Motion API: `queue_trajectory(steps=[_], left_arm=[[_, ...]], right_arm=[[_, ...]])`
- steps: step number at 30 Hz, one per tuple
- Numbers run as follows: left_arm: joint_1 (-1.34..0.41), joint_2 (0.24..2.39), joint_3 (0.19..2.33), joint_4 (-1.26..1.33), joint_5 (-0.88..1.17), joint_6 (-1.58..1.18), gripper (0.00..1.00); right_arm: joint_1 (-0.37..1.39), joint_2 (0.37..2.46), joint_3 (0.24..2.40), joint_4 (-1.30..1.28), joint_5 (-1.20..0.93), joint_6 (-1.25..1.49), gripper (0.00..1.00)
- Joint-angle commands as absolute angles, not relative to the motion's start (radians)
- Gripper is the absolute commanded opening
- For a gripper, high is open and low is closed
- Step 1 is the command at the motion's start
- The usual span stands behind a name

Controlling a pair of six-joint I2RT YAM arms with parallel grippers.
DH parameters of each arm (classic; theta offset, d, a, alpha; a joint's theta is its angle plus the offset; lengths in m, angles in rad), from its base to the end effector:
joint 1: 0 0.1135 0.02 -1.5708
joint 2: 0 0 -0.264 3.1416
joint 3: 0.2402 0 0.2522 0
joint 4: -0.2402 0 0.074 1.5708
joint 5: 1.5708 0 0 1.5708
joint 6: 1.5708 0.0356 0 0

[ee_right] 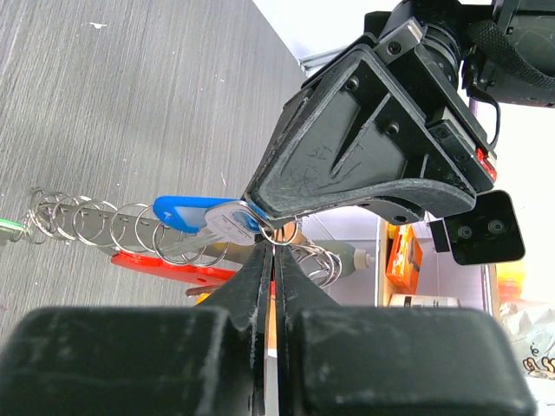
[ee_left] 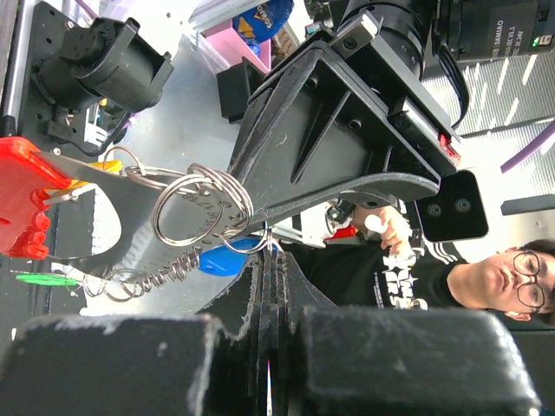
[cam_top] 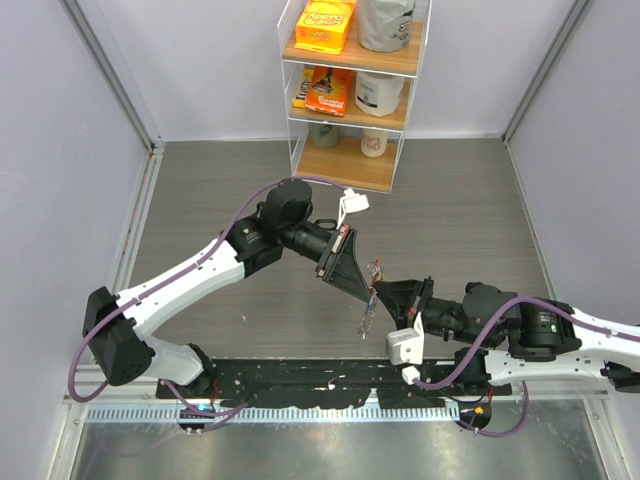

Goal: Put the keys on the keyring

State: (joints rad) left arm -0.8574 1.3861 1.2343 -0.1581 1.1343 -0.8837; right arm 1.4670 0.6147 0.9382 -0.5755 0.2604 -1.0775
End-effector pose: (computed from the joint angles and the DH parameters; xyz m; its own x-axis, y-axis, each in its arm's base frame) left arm 0.1769 -0.2537 0.3681 -0.8104 0.4369 -0.3904 0.4067 -0.0602 -0.9116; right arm 0.0218 0.1209 0.3735 0.8115 -0.4240 -0.4020 -0.4656 -0.0536 -0.8834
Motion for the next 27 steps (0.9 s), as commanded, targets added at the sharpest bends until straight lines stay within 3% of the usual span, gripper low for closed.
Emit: queue_trajectory(steps=[1, 27], left_arm=[[-0.848, 1.356, 1.273, -0.113, 1.144, -0.894, 0.00], [-0.836, 1.390, 1.281, -0.159, 1.123, -0.902, 0.00]], right_arm=[[1.480, 0.615, 0.951, -0.523, 0.255, -1.083, 0.06], [1.586, 0.609, 0.951, -0.529, 0.362, -1.115, 0.05]])
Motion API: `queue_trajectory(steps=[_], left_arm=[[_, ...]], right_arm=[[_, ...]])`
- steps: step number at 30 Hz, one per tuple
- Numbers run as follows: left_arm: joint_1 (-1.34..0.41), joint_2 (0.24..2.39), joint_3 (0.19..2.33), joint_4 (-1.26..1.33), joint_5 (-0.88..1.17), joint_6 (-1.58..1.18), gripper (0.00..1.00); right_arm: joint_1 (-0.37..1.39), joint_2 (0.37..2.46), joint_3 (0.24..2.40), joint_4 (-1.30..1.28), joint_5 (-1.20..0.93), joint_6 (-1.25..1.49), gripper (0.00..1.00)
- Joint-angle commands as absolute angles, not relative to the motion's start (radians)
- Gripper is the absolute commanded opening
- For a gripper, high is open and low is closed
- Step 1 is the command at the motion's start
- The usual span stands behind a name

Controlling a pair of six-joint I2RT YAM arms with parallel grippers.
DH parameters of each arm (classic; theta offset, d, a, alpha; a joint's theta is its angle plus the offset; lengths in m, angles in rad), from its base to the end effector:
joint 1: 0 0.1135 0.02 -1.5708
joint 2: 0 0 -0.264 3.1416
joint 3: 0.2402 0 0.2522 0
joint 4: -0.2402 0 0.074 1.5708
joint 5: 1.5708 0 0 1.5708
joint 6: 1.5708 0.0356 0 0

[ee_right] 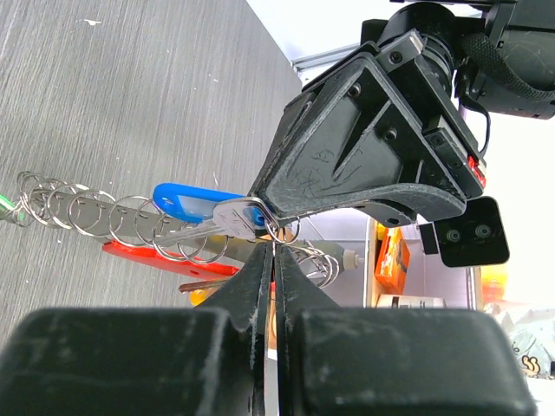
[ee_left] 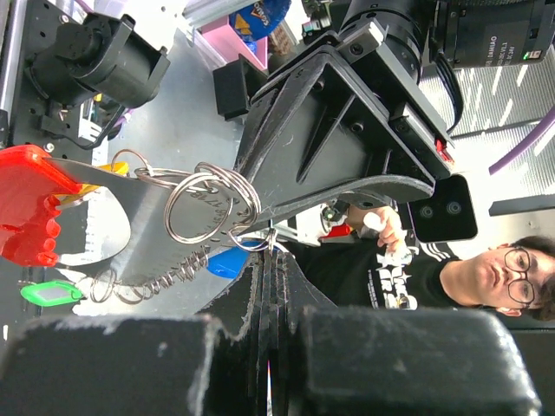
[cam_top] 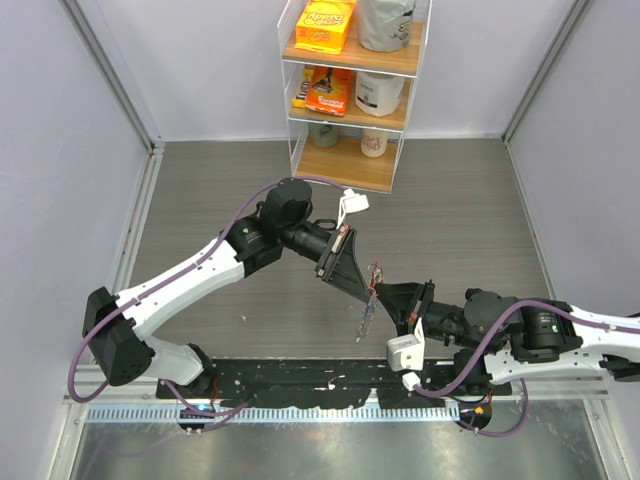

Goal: Put the keys on the keyring

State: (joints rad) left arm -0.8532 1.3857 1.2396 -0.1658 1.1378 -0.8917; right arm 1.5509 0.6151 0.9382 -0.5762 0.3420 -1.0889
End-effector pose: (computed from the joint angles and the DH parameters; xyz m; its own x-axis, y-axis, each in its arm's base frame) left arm 0.1776 -0.2526 0.3694 -0.8148 0.4370 -0.3810 0.3983 -0.0556 -0.9155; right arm 0.0144 0.1215 0.3736 0.8266 -0.4203 -0.3743 -0.4380 -0.0627 -0.8968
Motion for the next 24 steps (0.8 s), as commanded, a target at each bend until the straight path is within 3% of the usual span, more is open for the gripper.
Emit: queue_trajectory(steps=[1, 10, 24], left_arm=[[-0.836, 1.390, 1.282, -0.166, 1.121, -0.900, 0.00], [-0.836, 1.387, 1.336, -0.327, 1.098, -0.828, 0.00], [-0.838, 1.364, 1.332, -0.350, 1.085, -0.825, 0.00]], right_arm=[[1.591, 0.611, 0.951, -0.532, 0.370, -1.115, 0.05], [1.628, 0.635, 0.960, -0.538, 0.434, -1.111, 0.05], [1.649, 0.637, 0.971, -0.528, 0.465, -1.092, 0.06]])
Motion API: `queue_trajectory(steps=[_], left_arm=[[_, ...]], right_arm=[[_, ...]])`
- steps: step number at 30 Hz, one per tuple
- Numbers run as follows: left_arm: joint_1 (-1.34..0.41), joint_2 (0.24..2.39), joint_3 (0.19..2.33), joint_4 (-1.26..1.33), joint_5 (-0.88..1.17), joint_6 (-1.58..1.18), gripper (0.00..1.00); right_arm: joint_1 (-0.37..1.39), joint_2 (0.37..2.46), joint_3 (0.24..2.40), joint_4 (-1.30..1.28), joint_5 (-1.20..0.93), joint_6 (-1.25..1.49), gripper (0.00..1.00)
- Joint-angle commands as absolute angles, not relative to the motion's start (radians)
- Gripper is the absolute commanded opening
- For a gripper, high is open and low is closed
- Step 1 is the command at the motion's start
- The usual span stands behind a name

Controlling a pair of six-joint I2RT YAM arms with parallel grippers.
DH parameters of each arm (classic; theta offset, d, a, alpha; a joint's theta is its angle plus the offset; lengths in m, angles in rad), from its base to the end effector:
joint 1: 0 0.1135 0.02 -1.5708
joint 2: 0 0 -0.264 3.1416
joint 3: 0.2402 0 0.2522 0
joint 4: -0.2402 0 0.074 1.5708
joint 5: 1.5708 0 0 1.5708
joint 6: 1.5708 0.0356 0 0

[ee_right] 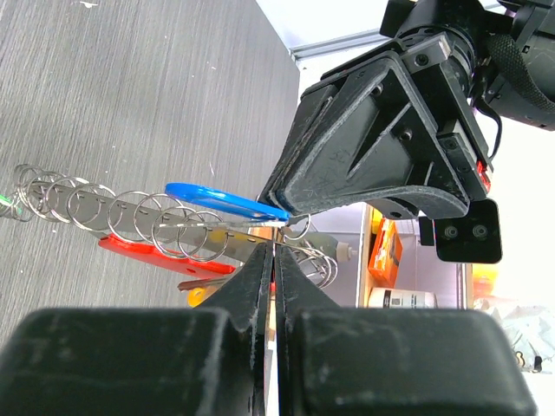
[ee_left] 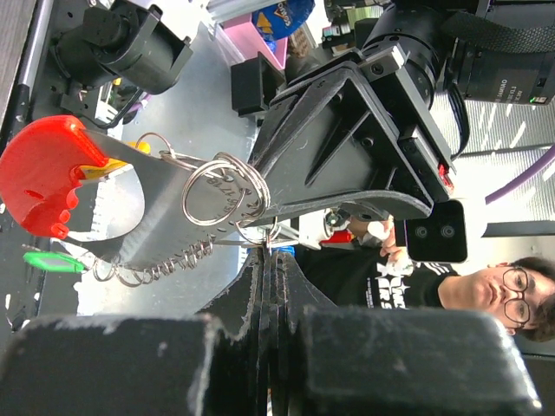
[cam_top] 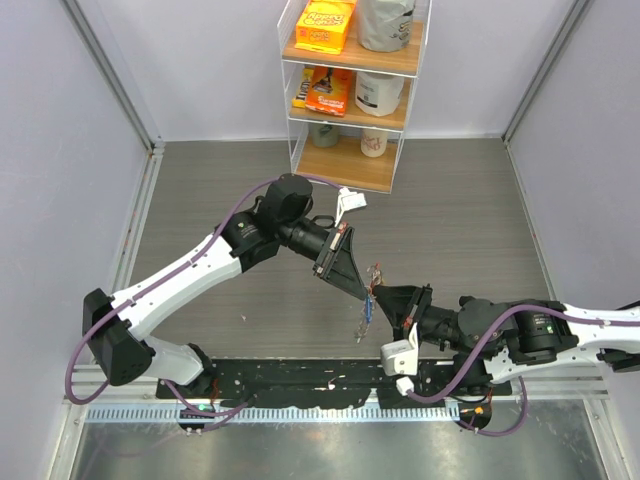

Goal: Put the keys on the keyring

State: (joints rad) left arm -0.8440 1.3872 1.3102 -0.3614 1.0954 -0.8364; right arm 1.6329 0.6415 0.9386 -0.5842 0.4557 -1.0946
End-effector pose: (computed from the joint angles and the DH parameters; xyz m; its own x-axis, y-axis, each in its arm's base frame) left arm 0.1773 -0.2470 0.3757 -0.8399 0.4334 -0.3266 0.3783 0.0361 -0.9250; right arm 0.0078 0.1275 0.3706 0.8278 -0.4544 -0.3289 -0.4072 -0.0836 -0.9095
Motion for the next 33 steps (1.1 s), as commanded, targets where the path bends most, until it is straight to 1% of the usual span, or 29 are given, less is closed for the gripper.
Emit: queue_trajectory(steps=[1, 6, 11, 14, 20, 25, 29, 33], left_arm=[[-0.836, 1.362, 1.327, -0.347, 1.086, -0.825, 0.00], [-0.838, 1.350, 1.301, -0.282, 1.104, -0.850, 0.00], [-0.839, 1.333, 1.243, -0.109, 1.160, -0.925, 0.00], [-0.839, 1.325, 1.221, -0.023, 1.180, -0.956, 0.00], [-0.841, 1.324, 1.184, 0.204, 1.218, -1.054, 0.05], [-0.841, 1.339, 1.195, 0.360, 1.258, -1.123, 0.10], [-0.842, 1.361, 1.195, 0.477, 1.301, -1.181, 0.11], [-0.847, 1.359, 1.161, 0.658, 1.333, -1.262, 0.12]], right_arm=[[1.652, 0.631, 0.969, -0.522, 0.468, -1.091, 0.05], [1.652, 0.598, 0.957, -0.459, 0.459, -1.083, 0.06], [1.652, 0.572, 0.931, -0.384, 0.460, -1.072, 0.05], [1.652, 0.549, 0.914, -0.325, 0.425, -1.051, 0.05], [1.652, 0.537, 0.952, -0.311, 0.362, -0.951, 0.06], [1.654, 0.537, 0.971, -0.279, 0.296, -0.838, 0.06], [1.652, 0.529, 0.976, -0.221, 0.250, -0.776, 0.05], [1.652, 0.545, 0.980, -0.164, 0.250, -0.741, 0.05]])
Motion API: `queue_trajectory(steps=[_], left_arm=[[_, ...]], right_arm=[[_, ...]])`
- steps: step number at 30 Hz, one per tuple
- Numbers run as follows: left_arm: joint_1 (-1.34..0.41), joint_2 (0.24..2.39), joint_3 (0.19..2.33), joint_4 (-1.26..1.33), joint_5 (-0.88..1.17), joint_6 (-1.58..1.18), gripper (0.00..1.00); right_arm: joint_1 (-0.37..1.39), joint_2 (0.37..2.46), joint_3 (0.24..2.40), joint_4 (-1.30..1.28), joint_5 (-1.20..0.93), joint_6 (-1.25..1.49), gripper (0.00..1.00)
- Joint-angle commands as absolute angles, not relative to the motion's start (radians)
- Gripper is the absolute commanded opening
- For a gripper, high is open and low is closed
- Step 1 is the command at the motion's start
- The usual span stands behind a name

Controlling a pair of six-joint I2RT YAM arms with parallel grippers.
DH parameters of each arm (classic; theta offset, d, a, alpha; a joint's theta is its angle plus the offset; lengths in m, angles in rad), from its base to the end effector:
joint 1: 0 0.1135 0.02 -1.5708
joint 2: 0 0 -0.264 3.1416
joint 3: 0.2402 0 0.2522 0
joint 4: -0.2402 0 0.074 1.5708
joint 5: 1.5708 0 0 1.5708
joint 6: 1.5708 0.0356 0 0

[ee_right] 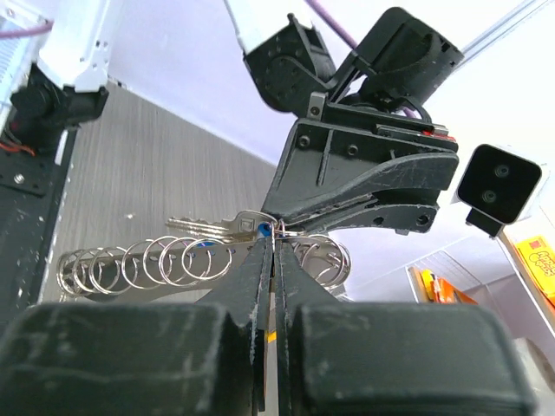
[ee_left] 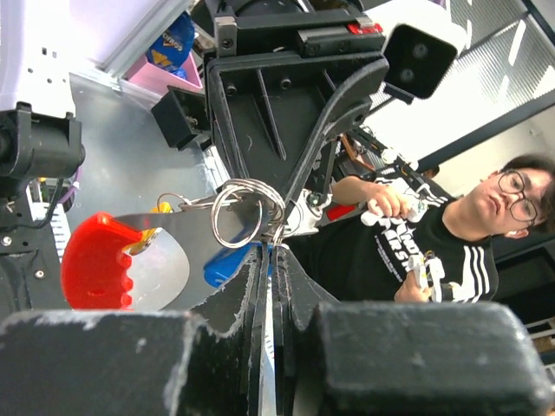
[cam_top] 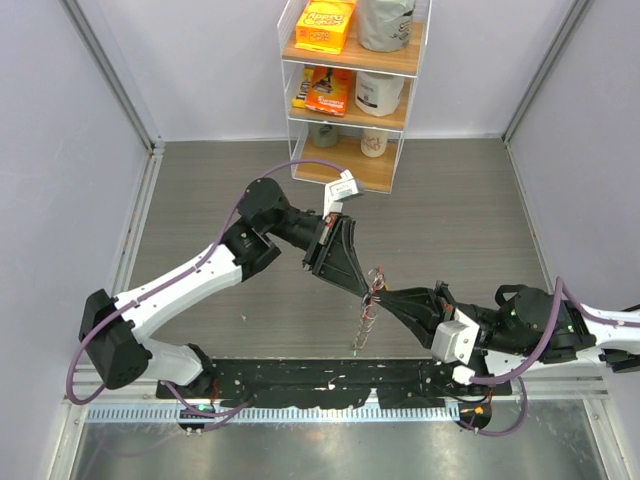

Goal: Put the keys on the keyring

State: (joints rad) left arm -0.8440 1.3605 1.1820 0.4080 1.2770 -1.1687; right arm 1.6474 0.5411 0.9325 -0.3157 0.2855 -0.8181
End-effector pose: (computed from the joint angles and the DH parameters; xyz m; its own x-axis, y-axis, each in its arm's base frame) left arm 0.1730 -0.2459 0.4064 -0.7099 0.3974 -0.5815 0.4662 -0.3537 -0.8109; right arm 0.0020 0.1056 0.4066 0.7100 -0.0992 -0.6972 -0.6729 0.1963 -0.7132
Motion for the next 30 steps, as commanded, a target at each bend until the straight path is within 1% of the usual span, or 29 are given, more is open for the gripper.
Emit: queue_trajectory(steps=[1, 3, 9, 12, 14, 15, 16, 20, 24, 27, 30], left_arm=[[-0.850, 1.359, 1.154, 0.688, 1.338, -1.287, 0.12], [-0.857, 1.348, 1.140, 0.745, 1.357, -1.307, 0.14], [-0.871, 1.318, 1.115, 0.793, 1.396, -1.305, 0.20], [-0.871, 1.284, 1.095, 0.813, 1.411, -1.305, 0.30], [-0.871, 1.260, 1.092, 0.816, 1.420, -1.305, 0.50], [-0.871, 1.244, 1.094, 0.815, 1.427, -1.305, 0.65], [-0.871, 1.227, 1.095, 0.813, 1.433, -1.307, 0.99], [-0.859, 1.181, 1.132, 0.721, 1.447, -1.249, 1.00], [-0.842, 1.138, 1.183, 0.416, 1.421, -1.002, 1.00], [-0.836, 1.124, 1.264, 0.072, 1.369, -0.753, 1.00], [-0.834, 1.120, 1.391, -0.365, 1.234, -0.400, 1.00]], right_arm=[[1.652, 0.552, 0.977, -0.132, 0.253, -0.735, 0.05], [1.652, 0.569, 0.971, -0.079, 0.255, -0.724, 0.06], [1.654, 0.615, 0.974, 0.052, 0.252, -0.689, 0.06], [1.654, 0.624, 0.986, 0.075, 0.264, -0.657, 0.06], [1.652, 0.633, 0.989, 0.089, 0.273, -0.632, 0.06], [1.652, 0.634, 0.989, 0.095, 0.278, -0.620, 0.06], [1.652, 0.635, 0.991, 0.101, 0.284, -0.597, 0.06], [1.652, 0.640, 1.006, 0.113, 0.299, -0.529, 0.06], [1.654, 0.640, 1.029, 0.095, 0.334, -0.459, 0.06], [1.652, 0.641, 1.066, 0.061, 0.353, -0.395, 0.05], [1.652, 0.653, 1.110, 0.006, 0.367, -0.357, 0.06]])
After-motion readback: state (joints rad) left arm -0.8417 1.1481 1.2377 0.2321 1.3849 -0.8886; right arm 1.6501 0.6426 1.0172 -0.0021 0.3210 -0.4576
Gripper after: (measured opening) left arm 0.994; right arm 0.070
